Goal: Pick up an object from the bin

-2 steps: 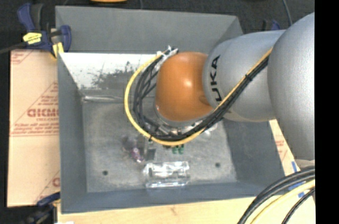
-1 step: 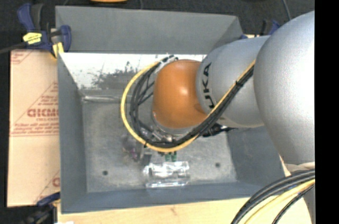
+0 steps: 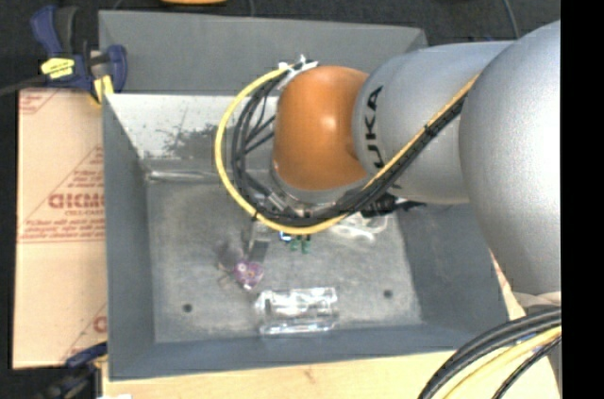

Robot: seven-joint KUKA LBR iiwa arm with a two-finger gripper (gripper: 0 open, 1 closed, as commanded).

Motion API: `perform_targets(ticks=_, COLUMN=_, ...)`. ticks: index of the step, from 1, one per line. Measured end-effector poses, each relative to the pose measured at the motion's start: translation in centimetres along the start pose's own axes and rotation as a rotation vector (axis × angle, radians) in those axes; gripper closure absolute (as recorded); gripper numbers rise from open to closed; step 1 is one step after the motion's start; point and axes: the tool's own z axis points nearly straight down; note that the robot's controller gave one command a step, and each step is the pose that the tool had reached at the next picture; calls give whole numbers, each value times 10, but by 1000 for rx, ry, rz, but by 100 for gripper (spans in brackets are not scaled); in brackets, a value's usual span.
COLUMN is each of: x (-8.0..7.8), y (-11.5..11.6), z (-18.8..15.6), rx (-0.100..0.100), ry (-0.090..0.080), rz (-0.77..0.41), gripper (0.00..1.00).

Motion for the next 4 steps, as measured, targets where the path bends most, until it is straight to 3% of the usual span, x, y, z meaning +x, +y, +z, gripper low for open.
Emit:
perform_targets(ticks=1, x=1, y=0, z=1, rx=1, ry=4, rz=2, gripper=0)
perform_targets(ticks=2, x=28, y=-16, z=83, rx=5, ry=12, rz=29, gripper=0)
perform_targets(ticks=3, x=25, y=-15, z=78, rx=1, ry=3, rz=32, gripper=100)
perform_targets(ticks=4, x=52, y=-12, z=-114, rx=-2, ry=-4, rz=17, gripper=100)
